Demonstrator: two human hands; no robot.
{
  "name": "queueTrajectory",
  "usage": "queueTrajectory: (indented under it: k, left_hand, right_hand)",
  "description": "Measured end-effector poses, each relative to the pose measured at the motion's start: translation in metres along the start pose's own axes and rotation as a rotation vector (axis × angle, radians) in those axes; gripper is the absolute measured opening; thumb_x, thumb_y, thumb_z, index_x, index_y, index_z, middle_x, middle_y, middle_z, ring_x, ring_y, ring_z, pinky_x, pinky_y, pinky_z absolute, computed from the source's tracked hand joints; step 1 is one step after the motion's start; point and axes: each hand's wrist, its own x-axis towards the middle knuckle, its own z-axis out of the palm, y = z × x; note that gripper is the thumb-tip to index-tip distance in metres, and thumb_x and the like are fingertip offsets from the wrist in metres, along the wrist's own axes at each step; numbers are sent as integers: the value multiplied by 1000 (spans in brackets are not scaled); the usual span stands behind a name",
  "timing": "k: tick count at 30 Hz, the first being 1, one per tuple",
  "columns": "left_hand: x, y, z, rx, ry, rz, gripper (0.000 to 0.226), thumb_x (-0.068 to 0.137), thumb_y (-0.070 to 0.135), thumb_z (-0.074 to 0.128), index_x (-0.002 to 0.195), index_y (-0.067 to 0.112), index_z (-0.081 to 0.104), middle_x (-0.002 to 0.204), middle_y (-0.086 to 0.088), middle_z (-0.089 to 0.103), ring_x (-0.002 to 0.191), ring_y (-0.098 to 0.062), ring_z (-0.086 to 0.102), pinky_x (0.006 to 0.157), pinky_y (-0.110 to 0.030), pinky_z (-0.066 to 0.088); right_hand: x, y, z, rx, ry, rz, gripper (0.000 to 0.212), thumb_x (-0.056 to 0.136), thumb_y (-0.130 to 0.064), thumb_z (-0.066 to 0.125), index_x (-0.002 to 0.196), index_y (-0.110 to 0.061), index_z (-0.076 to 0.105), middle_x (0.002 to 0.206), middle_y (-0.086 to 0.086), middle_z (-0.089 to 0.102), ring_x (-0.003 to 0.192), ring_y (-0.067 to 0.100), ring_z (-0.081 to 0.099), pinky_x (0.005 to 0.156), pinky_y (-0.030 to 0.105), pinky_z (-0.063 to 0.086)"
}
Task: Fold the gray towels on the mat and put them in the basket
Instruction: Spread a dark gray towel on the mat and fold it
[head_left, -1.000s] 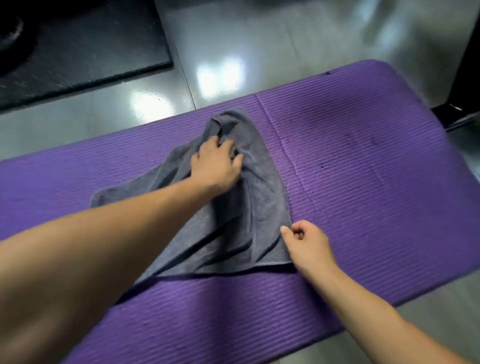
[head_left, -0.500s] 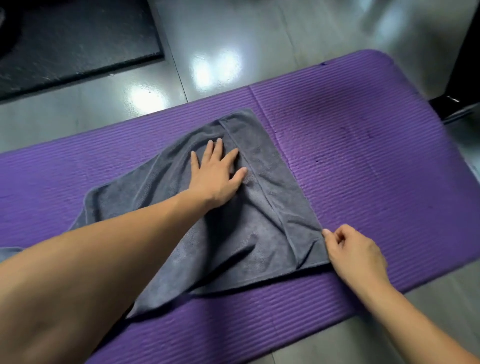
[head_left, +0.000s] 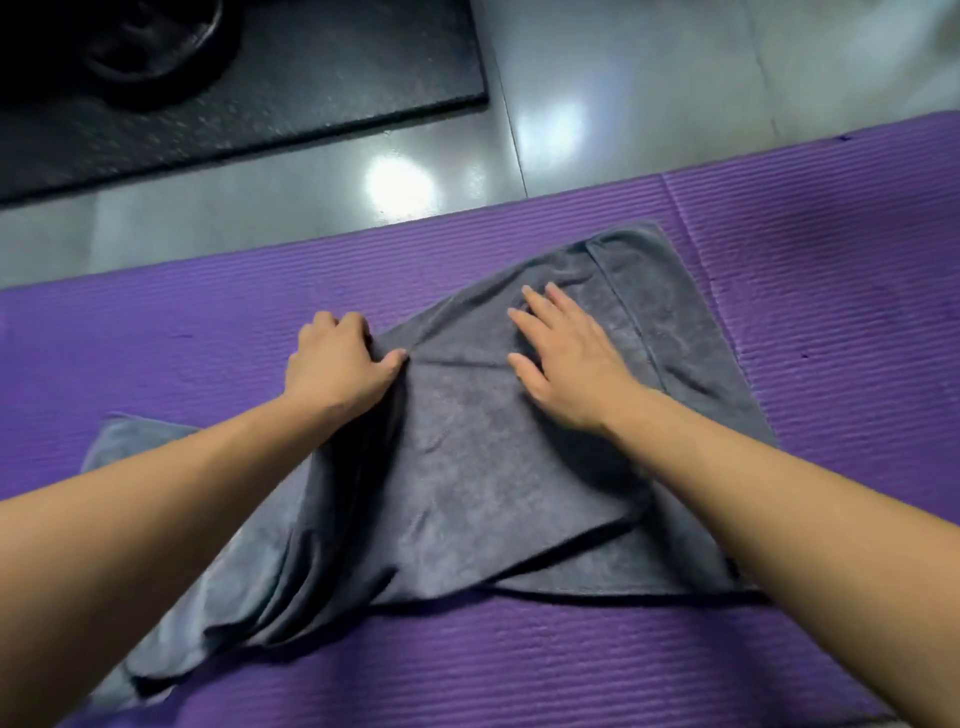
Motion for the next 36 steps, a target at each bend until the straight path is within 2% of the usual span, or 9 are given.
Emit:
queueTrajectory:
  k: [5,9,16,22,25,27,30,33,36]
  left_hand:
    - [3,-33,-7,18,-43,-147,55,83,61,66,112,15,55,119,-16,53,119,-39,49,97,-49,46]
    - [7,-50,-13,-112,-174,-159,32,91,39,66,80,10,57,81,-12,62,84,-33,60,68,-34,42]
    - [28,-79,-46,-859,-311,-101,33,90,39,76,72,23,54,70,0,50,62,-14,42,57,-29,30]
    - [52,-128,-80,-588,-580,26,50,53,58,88,76,19,66,76,-7,58,72,-20,51,68,-31,38]
    - [60,-157,-89,-344,-573,67,52,64,59,85,74,14,62,70,-6,49,68,-19,43,66,-31,33]
    - [58,-174,-94,-352,-520,79,44,76,48,85,66,14,58,64,-3,49,65,-19,43,63,-28,34]
    - [48,-191,-92,-731,-555,87,41,70,49,88,66,20,59,66,-5,48,62,-18,43,61,-28,37]
    - [30,-195,-82,-1059,-590,183,19,77,33,78,80,19,67,77,-2,57,71,-16,48,69,-28,40]
    - [16,-192,-76,-1149,-520,296,13,80,36,77,82,25,72,80,0,63,76,-20,52,69,-37,40]
  right_hand:
    - [39,-2,12,-214,-105,1,67,103,-58,19,162,-28,8,170,0,-6,155,26,-14,125,50,-9]
    - [38,0,19,-352,-85,32,75,95,-68,5,161,-32,3,169,-2,-9,155,28,-15,123,55,-9]
    - [46,11,16,-362,-48,117,81,90,-75,1,161,-35,1,169,-5,-11,154,27,-17,123,55,-10]
    - [47,18,8,-364,-93,182,84,86,-79,3,160,-39,-1,168,-9,-15,154,26,-18,123,53,-11]
    - [51,15,-2,-363,-173,216,89,81,-83,-1,160,-40,-2,167,-10,-16,154,25,-17,124,53,-8]
    - [57,6,-13,-318,-242,302,87,86,-82,6,160,-37,1,168,-9,-13,155,27,-12,124,53,-3]
    - [65,-29,-30,-321,-306,406,80,94,-71,24,158,-23,26,169,7,12,153,33,16,123,52,17]
    - [74,-110,-38,-210,-168,174,56,96,-55,47,137,-18,54,144,6,53,119,27,59,102,40,45]
    - [89,-212,-32,96,-190,-43,40,98,-40,61,134,-24,60,118,-8,65,86,13,67,85,31,52]
